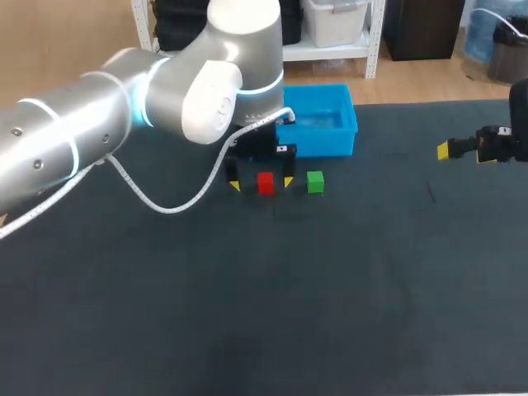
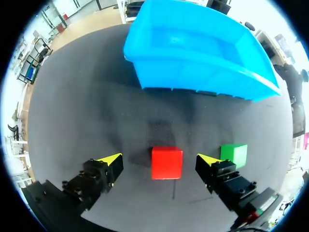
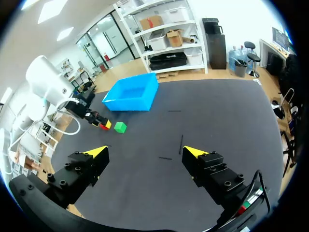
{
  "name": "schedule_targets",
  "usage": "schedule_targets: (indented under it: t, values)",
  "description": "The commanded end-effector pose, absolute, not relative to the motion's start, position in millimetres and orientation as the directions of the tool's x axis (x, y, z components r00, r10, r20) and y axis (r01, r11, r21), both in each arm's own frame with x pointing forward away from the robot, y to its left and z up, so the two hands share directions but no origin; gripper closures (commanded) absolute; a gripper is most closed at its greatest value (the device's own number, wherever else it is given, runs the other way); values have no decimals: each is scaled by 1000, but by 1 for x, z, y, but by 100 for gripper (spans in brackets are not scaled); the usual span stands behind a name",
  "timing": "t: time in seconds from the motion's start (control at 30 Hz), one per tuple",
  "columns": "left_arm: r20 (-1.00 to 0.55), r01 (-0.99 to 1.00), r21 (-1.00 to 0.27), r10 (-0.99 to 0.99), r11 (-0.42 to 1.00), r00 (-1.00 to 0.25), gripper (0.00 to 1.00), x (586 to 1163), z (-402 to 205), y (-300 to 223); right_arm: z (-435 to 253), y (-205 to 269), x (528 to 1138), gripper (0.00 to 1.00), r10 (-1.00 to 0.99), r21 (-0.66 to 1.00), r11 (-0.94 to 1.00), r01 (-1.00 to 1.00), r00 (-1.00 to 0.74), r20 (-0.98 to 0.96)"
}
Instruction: Use the left arm to pick the red cube and place it into the blue plastic box first, then use the right arm to grasp the green cube and put it into the same blue plastic box after the first action is fully finished.
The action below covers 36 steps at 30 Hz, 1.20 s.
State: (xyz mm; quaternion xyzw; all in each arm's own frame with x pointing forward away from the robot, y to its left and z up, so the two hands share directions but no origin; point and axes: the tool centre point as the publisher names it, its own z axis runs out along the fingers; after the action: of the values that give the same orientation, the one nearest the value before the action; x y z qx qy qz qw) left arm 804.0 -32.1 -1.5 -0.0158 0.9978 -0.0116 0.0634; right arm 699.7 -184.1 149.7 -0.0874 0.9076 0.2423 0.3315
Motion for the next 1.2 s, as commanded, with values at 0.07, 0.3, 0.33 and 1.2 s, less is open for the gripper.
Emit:
schedule_targets:
  t: [0.07,0.3,0.33,1.2]
  values:
    - [-113,-30,-21,-32,999,-993,0,810,-4,-35,150,-185,700,0,1,383,866,-321,-765,-644]
    - [-126,-22,-27,-25,999,-992,100,810,-5,-35,150,-185,700,0,1,383,866,-321,-765,-644]
    - [-128,-21,-27,-25,999,-991,100,810,-5,-35,150,-185,700,0,1,383,866,-321,-765,-644]
    - [-252,17,-58,1,998,-968,100,814,65,-34,150,-185,700,0,1,383,866,-321,-765,-644]
